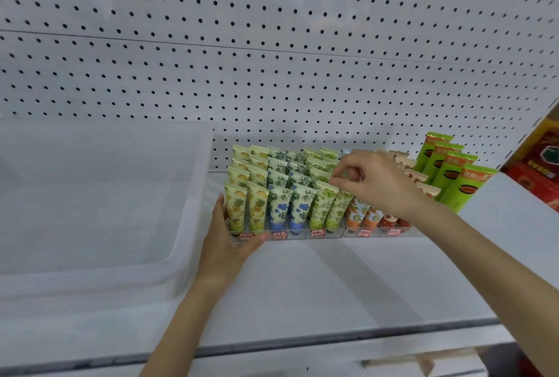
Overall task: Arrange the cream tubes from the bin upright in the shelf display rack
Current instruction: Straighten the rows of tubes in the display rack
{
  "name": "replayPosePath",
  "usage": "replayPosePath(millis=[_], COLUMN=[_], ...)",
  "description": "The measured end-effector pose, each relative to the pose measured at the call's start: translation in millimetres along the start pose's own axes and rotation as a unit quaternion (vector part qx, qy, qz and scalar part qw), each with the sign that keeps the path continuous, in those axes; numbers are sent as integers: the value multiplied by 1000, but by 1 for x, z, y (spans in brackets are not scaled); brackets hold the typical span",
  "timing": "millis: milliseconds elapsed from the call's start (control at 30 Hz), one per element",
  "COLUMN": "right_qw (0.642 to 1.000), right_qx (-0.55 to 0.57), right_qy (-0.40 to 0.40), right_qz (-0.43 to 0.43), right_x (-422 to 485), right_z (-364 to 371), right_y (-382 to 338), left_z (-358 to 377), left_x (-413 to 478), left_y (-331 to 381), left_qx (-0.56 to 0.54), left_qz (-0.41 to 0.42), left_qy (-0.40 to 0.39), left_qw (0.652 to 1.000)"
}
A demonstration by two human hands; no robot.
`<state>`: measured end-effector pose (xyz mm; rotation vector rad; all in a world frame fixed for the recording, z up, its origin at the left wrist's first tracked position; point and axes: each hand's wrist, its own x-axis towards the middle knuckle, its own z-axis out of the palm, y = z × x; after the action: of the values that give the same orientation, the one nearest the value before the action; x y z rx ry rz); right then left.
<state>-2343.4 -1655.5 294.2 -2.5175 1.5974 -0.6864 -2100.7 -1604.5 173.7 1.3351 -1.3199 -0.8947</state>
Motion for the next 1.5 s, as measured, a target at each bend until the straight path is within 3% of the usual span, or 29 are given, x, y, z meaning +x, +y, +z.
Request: replayPosePath(millis=[500,1167,1367,1500], right_qw=[999,998,998,994], right_qx=[-26,-41,16,34], right_qy=[8,-6,37,83], right_qz=[32,55,50,70], right_x=[-9,-9,-9,-10], right_z=[-3,-4,-32,-56], right_y=[17,8,19,40], left_z=[0,-4,-2,11], left_x=[2,3,-41,-75], left_y=[-8,-8,-2,12], left_qx=[69,77,165,154], left_qz=[-7,-48,-75,-32], left_qy=[-4,21,101,173], left_qw=[998,996,978,972])
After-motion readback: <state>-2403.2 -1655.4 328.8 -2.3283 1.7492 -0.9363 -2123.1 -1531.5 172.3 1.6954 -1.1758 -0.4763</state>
